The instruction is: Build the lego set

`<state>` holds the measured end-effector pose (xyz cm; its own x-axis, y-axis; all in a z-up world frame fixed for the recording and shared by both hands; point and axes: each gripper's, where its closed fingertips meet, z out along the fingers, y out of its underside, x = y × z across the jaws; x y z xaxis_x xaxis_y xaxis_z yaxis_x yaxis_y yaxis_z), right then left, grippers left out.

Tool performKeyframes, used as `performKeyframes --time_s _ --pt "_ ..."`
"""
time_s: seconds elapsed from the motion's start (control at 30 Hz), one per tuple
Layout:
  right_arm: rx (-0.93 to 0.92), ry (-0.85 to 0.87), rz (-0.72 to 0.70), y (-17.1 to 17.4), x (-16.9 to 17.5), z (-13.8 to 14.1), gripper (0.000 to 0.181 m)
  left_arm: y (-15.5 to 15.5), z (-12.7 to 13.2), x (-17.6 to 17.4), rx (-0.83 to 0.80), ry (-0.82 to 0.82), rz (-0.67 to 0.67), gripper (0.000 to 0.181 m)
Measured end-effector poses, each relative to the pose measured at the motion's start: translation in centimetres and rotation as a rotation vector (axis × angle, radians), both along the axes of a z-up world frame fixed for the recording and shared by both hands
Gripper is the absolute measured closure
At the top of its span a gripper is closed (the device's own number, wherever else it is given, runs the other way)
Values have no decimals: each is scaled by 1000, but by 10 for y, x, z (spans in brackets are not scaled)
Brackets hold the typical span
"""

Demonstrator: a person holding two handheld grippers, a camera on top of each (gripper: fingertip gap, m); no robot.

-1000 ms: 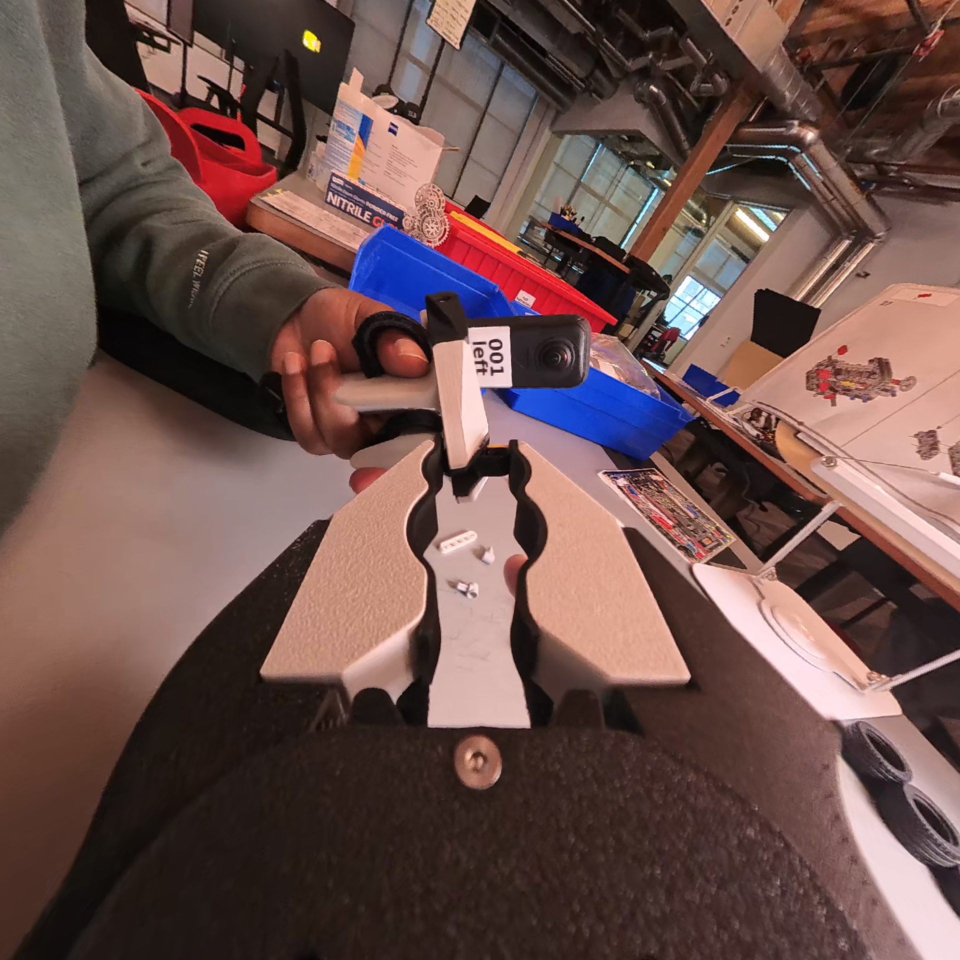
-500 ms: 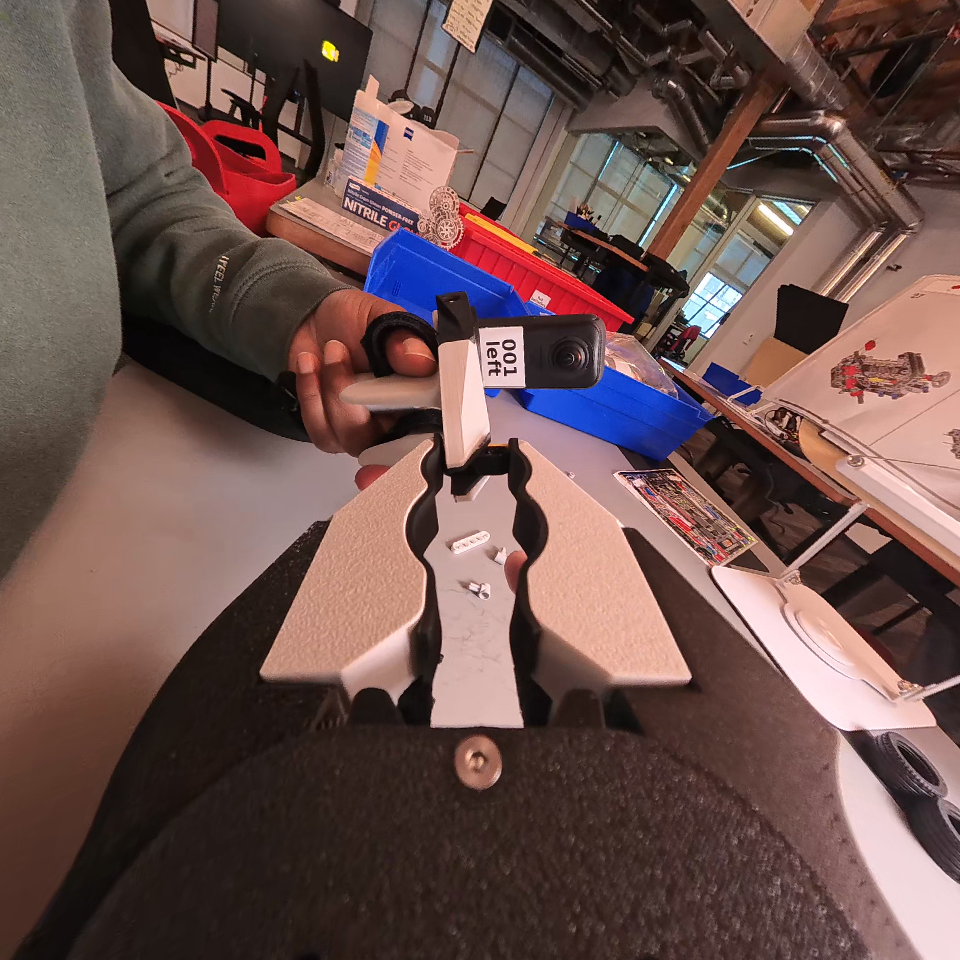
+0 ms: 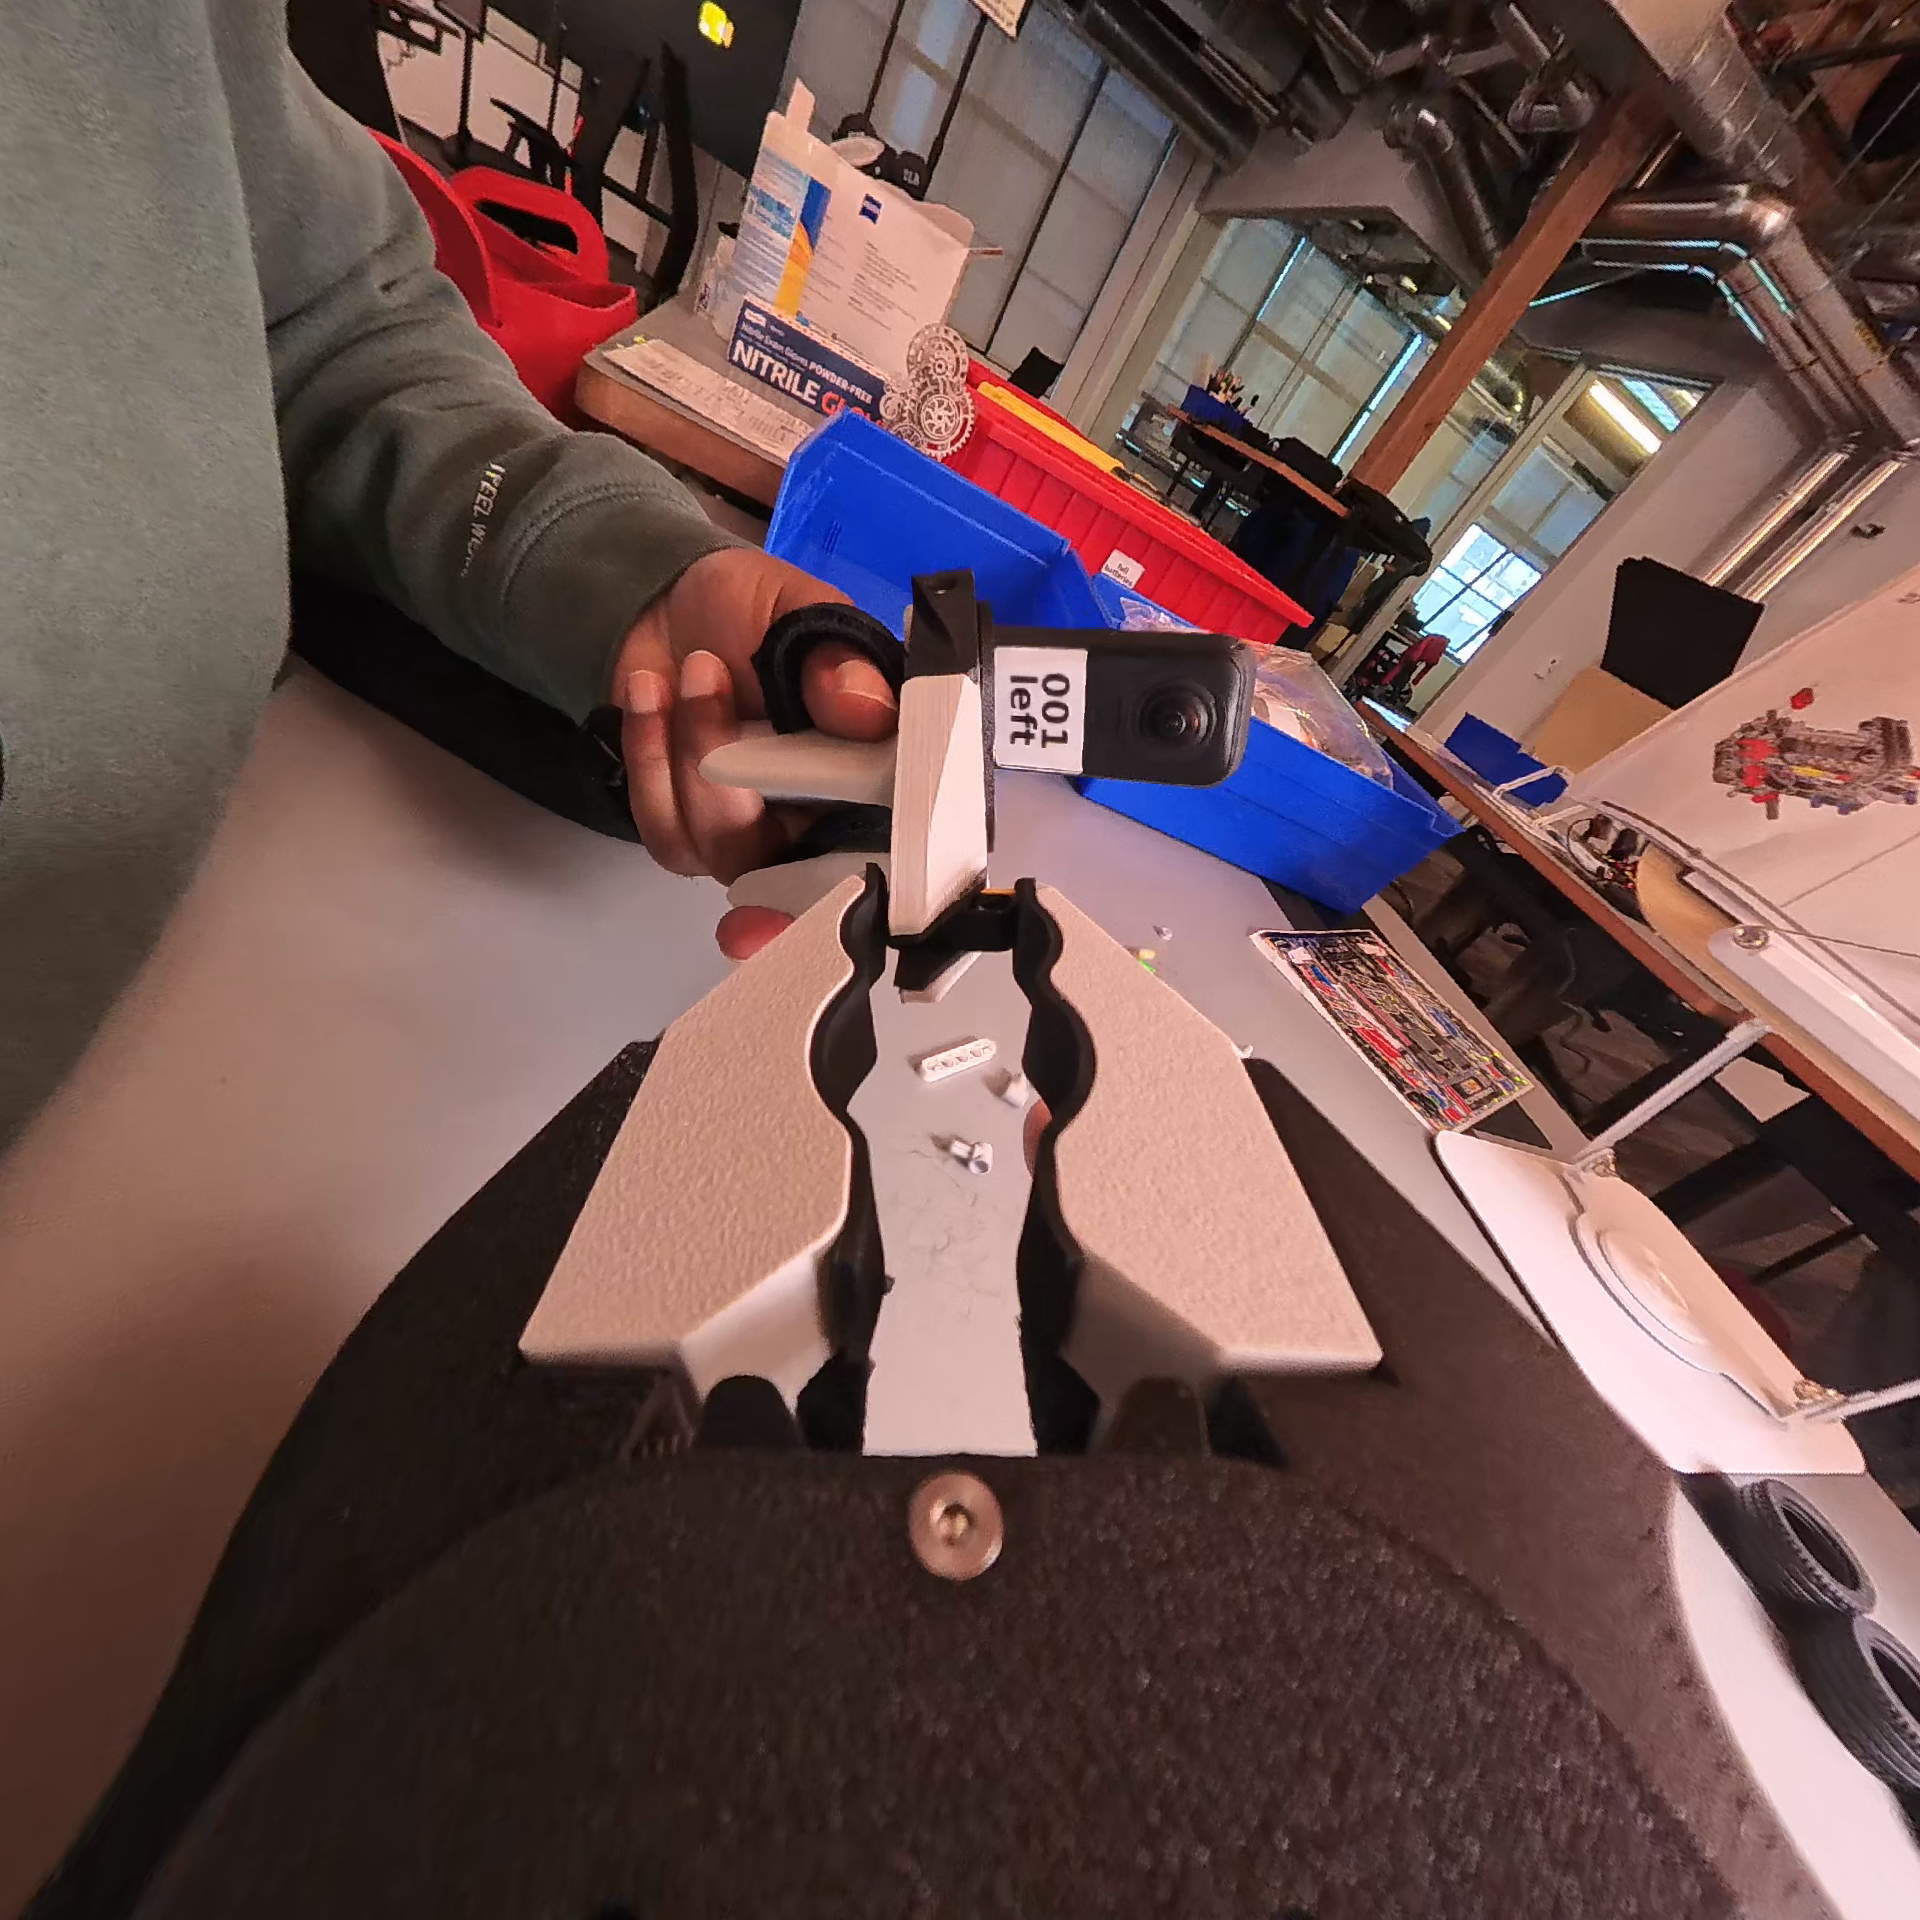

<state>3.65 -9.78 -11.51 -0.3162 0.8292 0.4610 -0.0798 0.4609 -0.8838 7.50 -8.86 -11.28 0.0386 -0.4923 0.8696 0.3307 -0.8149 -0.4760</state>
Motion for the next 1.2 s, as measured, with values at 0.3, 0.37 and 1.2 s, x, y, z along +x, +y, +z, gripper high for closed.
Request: performKeyframes --time_s 0.3,0.37,1.2 --pt "-60 25 -4 2 -1 2 157 4 2 -2 24 -2 33 176" --pt "-74 33 10 0 -1 3 157 5 5 -4 42 0 49 175" --pt "-17 31 -16 2 0 -1 153 5 -1 -5 26 32 48 176"
